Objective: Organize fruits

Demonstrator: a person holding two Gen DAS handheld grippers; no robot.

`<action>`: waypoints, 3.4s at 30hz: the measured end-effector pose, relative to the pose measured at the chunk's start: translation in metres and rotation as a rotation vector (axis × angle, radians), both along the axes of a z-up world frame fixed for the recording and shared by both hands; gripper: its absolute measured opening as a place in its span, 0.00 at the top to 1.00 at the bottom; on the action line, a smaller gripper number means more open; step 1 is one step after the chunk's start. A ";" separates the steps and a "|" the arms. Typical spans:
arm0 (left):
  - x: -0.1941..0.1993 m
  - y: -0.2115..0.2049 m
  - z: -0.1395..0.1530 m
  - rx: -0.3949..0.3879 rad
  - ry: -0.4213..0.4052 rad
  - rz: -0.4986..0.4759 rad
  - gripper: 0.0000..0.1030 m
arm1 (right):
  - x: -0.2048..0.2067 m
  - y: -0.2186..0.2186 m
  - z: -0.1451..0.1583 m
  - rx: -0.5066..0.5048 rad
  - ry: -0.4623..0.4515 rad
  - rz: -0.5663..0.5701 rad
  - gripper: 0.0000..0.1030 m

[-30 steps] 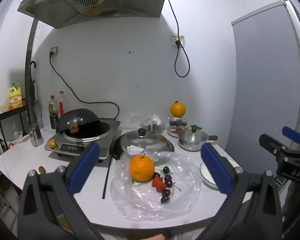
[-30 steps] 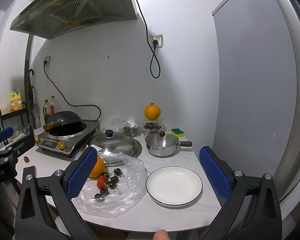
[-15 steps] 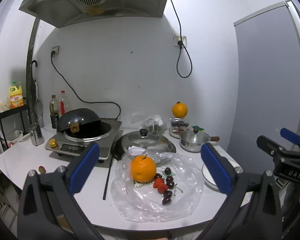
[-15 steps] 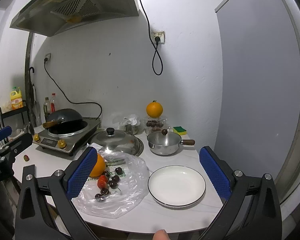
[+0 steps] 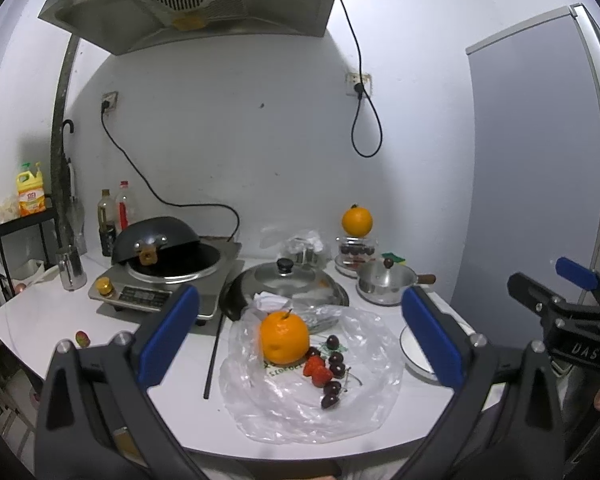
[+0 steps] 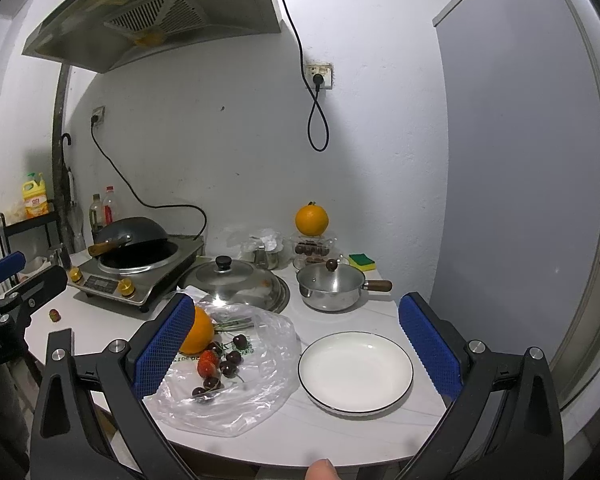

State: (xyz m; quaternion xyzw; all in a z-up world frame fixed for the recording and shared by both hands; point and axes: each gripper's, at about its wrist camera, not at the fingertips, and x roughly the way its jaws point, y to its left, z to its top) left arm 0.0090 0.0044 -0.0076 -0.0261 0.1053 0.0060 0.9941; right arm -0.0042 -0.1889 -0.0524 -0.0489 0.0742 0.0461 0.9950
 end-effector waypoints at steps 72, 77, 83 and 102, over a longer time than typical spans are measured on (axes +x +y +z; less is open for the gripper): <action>0.120 0.061 -0.065 -0.068 0.234 0.064 0.01 | 0.124 0.048 -0.040 -0.078 0.225 0.095 0.00; 0.136 0.074 -0.077 -0.073 0.263 0.080 0.01 | 0.148 0.062 -0.050 -0.088 0.263 0.124 0.00; 0.151 0.089 -0.091 -0.091 0.297 0.099 0.01 | 0.173 0.079 -0.063 -0.105 0.310 0.156 0.00; 0.191 0.134 -0.126 -0.131 0.372 0.147 0.01 | 0.241 0.141 -0.104 -0.131 0.440 0.252 0.00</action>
